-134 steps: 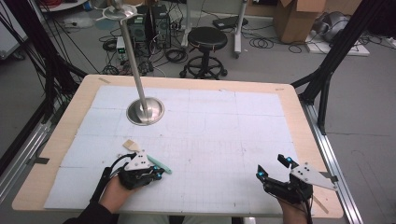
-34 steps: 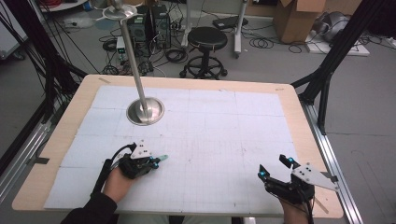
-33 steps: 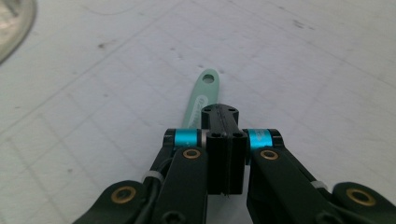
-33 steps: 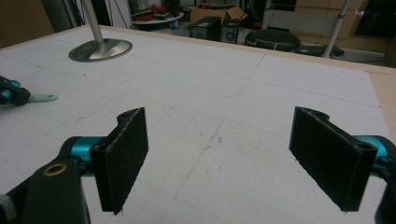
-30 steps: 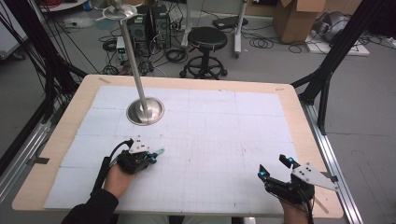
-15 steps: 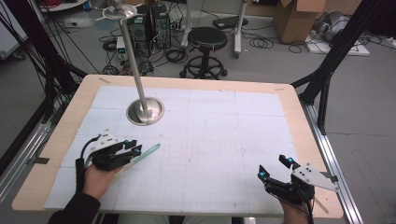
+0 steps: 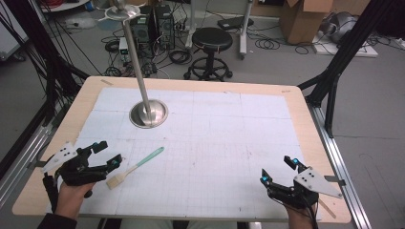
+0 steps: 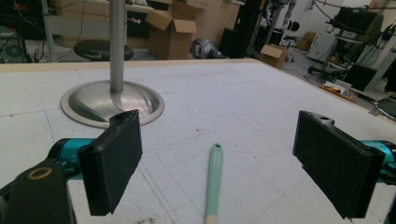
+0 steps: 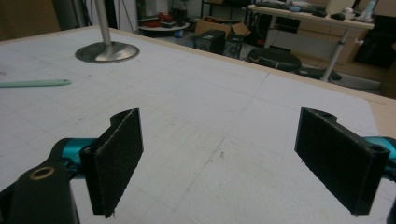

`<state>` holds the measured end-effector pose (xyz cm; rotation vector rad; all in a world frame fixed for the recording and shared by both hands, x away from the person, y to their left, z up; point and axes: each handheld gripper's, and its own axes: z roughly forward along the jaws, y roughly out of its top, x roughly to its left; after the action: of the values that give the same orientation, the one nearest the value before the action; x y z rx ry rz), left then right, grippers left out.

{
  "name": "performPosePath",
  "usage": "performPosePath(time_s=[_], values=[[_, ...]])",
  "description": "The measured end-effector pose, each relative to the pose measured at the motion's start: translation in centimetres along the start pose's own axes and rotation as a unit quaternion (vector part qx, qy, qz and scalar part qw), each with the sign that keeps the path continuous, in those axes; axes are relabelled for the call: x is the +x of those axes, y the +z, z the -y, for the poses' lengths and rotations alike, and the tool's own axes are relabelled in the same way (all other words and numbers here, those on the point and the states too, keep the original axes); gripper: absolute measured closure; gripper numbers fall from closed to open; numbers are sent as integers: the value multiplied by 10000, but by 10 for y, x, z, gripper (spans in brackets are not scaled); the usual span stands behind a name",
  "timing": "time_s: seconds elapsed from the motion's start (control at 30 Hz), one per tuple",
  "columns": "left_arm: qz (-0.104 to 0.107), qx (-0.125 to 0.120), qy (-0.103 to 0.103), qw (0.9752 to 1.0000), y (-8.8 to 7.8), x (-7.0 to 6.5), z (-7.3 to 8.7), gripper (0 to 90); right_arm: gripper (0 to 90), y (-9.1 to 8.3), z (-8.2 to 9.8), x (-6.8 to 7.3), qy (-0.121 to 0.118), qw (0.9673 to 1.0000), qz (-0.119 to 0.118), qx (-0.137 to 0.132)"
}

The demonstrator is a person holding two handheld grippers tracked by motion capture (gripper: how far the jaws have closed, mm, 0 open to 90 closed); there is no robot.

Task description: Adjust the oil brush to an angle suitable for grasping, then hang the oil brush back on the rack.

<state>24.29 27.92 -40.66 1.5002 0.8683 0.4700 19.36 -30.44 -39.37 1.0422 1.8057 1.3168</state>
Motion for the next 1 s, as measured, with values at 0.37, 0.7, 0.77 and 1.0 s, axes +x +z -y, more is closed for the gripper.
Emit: performPosePath(time_s=[0.37,0.7,0.77,1.0], values=[[134,6,139,9998,-3,0,0,172,152,7,-1,5,66,9988,-295,391],[173,76,142,9997,2,-4,2,177,152,6,0,4,132,9988,-276,374],[184,120,188,9996,3,-4,2,178,152,6,1,3,153,9988,-265,370],[122,165,160,9997,1,-1,4,175,152,7,0,4,146,9987,-291,386]])
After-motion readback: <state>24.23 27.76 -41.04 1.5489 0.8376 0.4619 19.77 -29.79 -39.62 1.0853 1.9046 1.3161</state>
